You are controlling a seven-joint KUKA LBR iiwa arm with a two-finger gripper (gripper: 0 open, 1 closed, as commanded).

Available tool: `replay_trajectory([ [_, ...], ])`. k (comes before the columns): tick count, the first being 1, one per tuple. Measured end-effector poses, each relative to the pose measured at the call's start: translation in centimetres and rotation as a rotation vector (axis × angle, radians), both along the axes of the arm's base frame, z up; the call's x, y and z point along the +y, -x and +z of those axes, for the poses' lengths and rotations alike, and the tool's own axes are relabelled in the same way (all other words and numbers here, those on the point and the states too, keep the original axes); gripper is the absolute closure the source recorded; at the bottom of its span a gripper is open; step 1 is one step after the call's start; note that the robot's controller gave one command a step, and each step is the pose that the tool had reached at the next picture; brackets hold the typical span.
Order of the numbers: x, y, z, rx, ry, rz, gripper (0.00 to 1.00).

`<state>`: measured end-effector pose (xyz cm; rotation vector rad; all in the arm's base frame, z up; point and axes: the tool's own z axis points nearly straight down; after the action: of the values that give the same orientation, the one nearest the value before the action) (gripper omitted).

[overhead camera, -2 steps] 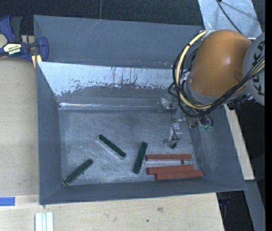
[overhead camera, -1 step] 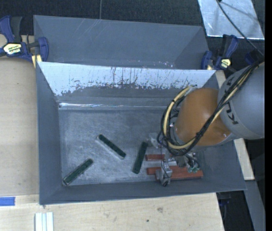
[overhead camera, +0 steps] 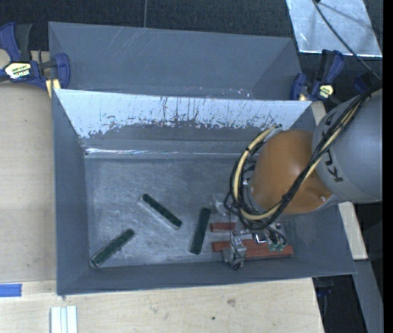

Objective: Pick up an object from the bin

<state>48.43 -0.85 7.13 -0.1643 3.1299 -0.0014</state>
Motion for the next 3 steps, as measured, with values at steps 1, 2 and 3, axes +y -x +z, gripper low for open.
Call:
replay_trajectory([
  [1,0.0,-0.1,0.2,-0.001,-0.001,0.001,1.00],
  [2,-0.9,-3.3,12.6,-0.005,0.001,0.011,1.00],
  [3,-0.9,-3.1,12.1,0.006,0.000,0.010,0.00],
])
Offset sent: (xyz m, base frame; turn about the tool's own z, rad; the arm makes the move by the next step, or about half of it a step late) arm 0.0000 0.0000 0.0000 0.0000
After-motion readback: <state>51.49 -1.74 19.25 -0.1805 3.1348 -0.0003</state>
